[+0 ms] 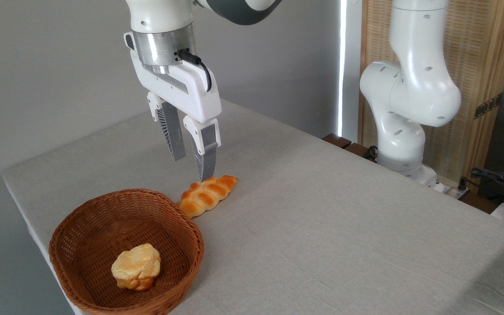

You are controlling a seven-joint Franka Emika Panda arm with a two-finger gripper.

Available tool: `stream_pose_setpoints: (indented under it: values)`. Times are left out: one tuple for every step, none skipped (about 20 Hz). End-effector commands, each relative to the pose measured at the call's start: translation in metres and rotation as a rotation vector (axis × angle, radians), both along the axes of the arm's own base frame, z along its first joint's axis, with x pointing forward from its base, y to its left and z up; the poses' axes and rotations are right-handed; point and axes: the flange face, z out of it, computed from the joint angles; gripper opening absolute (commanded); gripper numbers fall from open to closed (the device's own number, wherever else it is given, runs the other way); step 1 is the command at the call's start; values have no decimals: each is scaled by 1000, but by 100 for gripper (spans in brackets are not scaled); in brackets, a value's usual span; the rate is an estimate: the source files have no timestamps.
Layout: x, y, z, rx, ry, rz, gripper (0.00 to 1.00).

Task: Put bread into the basket
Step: 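Lower the open gripper down onto the braided bread roll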

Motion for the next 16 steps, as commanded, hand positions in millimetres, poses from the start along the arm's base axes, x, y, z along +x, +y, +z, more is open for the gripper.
stream_pose_setpoints:
  values:
    - [-7, -16, -19, -14, 24, -11, 100]
    - [-10, -26, -28, -12, 32, -23, 100]
    - [-14, -36, -39, -10, 44, -25, 100]
    - [-17, -42, -43, -10, 45, -8, 100]
    - [-18, -45, -49, -8, 51, 11, 100]
    - [-20, -49, -53, -7, 55, 17, 100]
    - [-22, -54, -57, -6, 65, 22, 100]
    - [-24, -54, -62, -4, 78, 45, 100]
    - [-25, -55, -69, -4, 87, 65, 100]
    - [-28, -66, -74, -11, 90, 57, 100]
    - [-30, -72, -82, -11, 86, 49, 100]
    - [-32, -80, -94, -13, 76, 40, 100]
    - [-33, -84, -98, -14, 67, 40, 100]
    - [-34, -89, -103, -14, 66, 40, 100]
    - [-35, -94, -109, -12, 69, 33, 100]
    - [-34, -96, -114, -10, 73, 31, 100]
